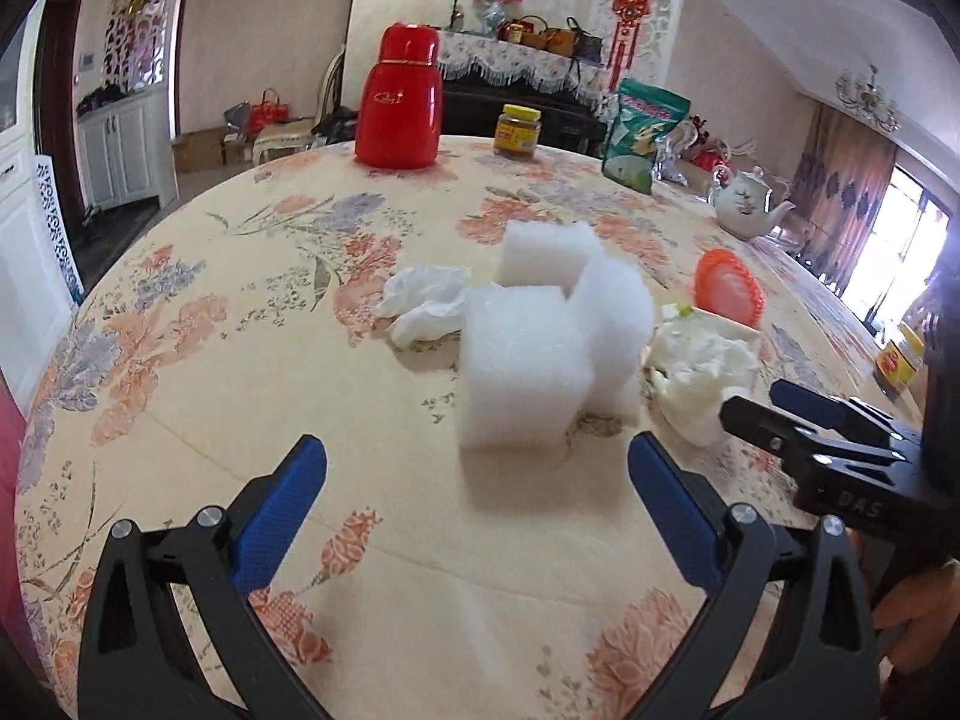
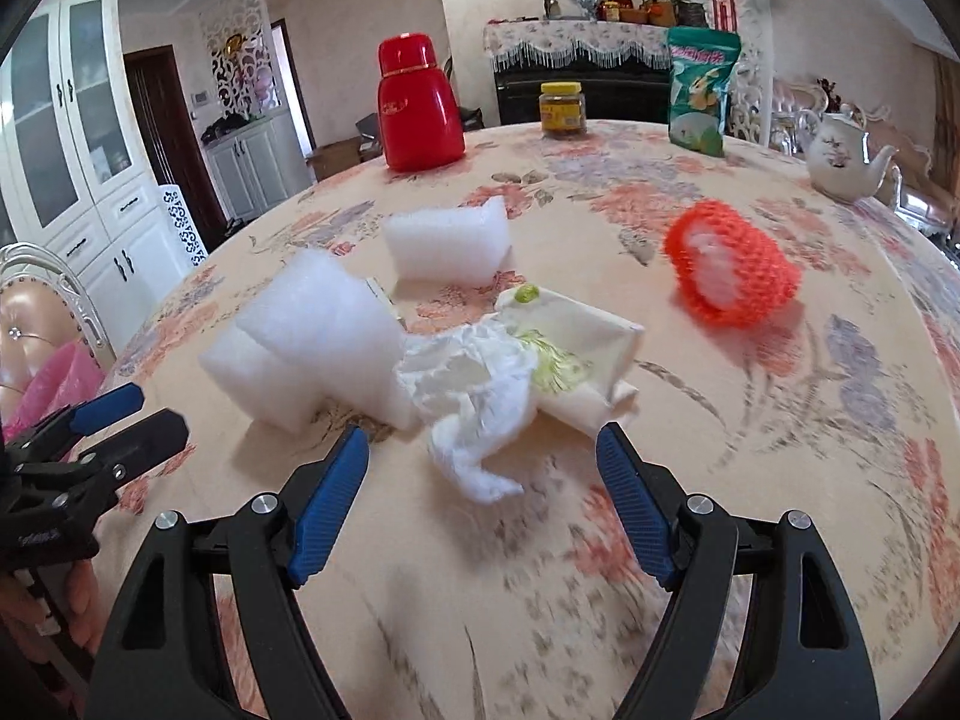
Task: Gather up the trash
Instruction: 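Grasp a white foam block with the left tool while the right tool grasps a crumpled tissue, then carry the foam block and tissue over the pink bin and open both tools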
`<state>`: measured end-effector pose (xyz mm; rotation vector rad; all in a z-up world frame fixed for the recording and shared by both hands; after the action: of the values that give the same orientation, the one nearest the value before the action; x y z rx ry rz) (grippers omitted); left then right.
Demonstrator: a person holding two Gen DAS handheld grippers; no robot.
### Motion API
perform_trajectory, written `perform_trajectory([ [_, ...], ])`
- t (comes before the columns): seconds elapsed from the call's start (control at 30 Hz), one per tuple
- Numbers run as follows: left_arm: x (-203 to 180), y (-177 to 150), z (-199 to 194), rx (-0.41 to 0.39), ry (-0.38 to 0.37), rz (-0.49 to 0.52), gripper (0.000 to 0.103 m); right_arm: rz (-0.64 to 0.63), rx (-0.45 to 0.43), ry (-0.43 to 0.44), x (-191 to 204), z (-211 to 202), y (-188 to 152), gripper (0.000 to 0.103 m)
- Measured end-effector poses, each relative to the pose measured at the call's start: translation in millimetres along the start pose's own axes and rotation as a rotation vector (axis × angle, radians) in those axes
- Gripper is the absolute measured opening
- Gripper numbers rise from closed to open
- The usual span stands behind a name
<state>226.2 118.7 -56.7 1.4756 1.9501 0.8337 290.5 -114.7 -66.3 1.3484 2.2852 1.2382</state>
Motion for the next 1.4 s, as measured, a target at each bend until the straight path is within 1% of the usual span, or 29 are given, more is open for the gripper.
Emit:
perform_trajectory([
  [0.13, 0, 4, 8, 0.014, 0.009, 0.009, 0.097, 0.013, 0.028, -0.003, -3, 20, 9, 0.067],
  [0.2, -3, 6, 13, 0.023, 0.009, 0.018, 0.097, 0.017, 0.042, -0.003, -5, 27, 12, 0.06],
  [0.23, -5, 8, 17, 0.029, 0.006, 0.026, 0.095, 0.023, 0.048, 0.001, -7, 29, 12, 0.048],
  [0.27, -8, 8, 19, 0.034, 0.005, 0.033, 0.094, 0.032, 0.046, 0.008, -9, 28, 12, 0.032],
  [0.3, -11, 9, 21, 0.04, 0.003, 0.043, 0.093, 0.036, 0.042, 0.007, -10, 26, 12, 0.026],
  [0.37, -18, 11, 26, 0.049, -0.001, 0.06, 0.087, 0.048, 0.028, -0.004, -14, 20, 9, 0.022],
  [0.4, -22, 12, 29, 0.057, -0.006, 0.072, 0.082, 0.069, 0.012, -0.004, -18, 15, 6, 0.021],
  [0.43, -25, 13, 32, 0.063, -0.009, 0.079, 0.08, 0.087, 0.005, 0.0, -22, 11, 5, 0.021],
  [0.47, -28, 13, 35, 0.07, -0.011, 0.085, 0.075, 0.1, -0.001, 0.004, -25, 9, 4, 0.021],
  [0.53, -35, 13, 44, 0.089, -0.007, 0.097, 0.06, 0.12, -0.019, 0.009, -29, 4, 2, 0.021],
  [0.57, -37, 12, 47, 0.097, 0.005, 0.1, 0.057, 0.125, -0.021, 0.011, -30, 3, 2, 0.021],
  [0.6, -39, 12, 49, 0.105, 0.01, 0.1, 0.05, 0.127, -0.023, 0.011, -30, 3, 2, 0.021],
  [0.67, -36, 13, 47, 0.092, -0.009, 0.084, 0.049, 0.123, -0.023, 0.01, -30, 3, 2, 0.021],
  [0.77, -33, 11, 44, 0.089, -0.009, 0.076, 0.049, 0.096, -0.036, 0.001, -26, 0, 2, 0.021],
  [0.83, -30, 10, 39, 0.068, 0.002, 0.061, 0.048, 0.084, -0.052, -0.006, -24, -3, 2, 0.021],
  [0.93, -28, 9, 32, 0.043, 0.009, 0.046, 0.048, 0.073, -0.048, -0.002, -22, -2, 3, 0.021],
  [1.0, -28, 9, 26, 0.013, 0.021, 0.043, 0.048, 0.068, -0.047, 0.003, -20, -2, 2, 0.021],
  [1.1, -27, 9, 22, -0.003, 0.021, 0.047, 0.048, 0.07, -0.047, 0.0, -20, -2, 3, 0.021],
  [1.3, -30, 7, 16, -0.012, 0.008, 0.05, 0.048, 0.095, -0.04, -0.034, -23, -1, 3, 0.021],
  [1.4, -32, 3, 4, -0.019, -0.006, 0.051, 0.048, 0.092, -0.035, -0.065, -22, 0, 3, 0.021],
])
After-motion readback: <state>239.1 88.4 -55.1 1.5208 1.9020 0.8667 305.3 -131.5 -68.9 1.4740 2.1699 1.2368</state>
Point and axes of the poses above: each gripper's, at about its wrist camera, not at the fingertips, and z roughly the way its jaws point, x to its left, y to its top, the point moved 1 cm from there along z, roughly the way its jaws point, and after that the axes turned 9 degrees about y, right-handed, at the moved point
